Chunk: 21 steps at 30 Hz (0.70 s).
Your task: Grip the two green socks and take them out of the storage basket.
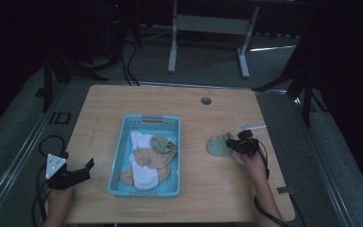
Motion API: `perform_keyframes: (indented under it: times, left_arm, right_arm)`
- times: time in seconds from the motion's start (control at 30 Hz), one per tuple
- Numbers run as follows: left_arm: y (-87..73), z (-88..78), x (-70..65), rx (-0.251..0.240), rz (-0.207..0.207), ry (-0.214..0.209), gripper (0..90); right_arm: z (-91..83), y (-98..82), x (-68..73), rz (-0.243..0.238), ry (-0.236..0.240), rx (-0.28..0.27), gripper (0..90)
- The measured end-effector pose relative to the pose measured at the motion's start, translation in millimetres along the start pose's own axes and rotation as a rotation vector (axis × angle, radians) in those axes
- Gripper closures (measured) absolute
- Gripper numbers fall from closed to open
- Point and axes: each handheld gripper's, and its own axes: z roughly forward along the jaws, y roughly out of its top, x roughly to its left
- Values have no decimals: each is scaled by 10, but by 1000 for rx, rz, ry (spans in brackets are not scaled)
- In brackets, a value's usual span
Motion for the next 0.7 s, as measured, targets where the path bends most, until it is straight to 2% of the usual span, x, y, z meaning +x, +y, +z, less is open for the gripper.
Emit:
perform_keyframes:
  times: [0.03, 0.17, 0.33, 0.53, 0.7]
  left_arm:
    - [0, 0, 0, 0, 0, 0, 0]
    - [0, 0, 0, 0, 0, -1, 0]
    - [0, 2, -2, 1, 2, -2, 0]
    - [2, 3, -3, 3, 2, 0, 0]
    - [1, 2, -2, 4, 1, -2, 0]
  right_arm:
    - [0, 0, 0, 0, 0, 0, 802]
    - [-113, 65, 19, -15, 12, -23, 575]
    - [-281, 189, 68, -35, 33, -65, 447]
    - [-422, 391, 270, -97, 75, -114, 345]
    - [-436, 531, 397, -126, 110, -129, 341]
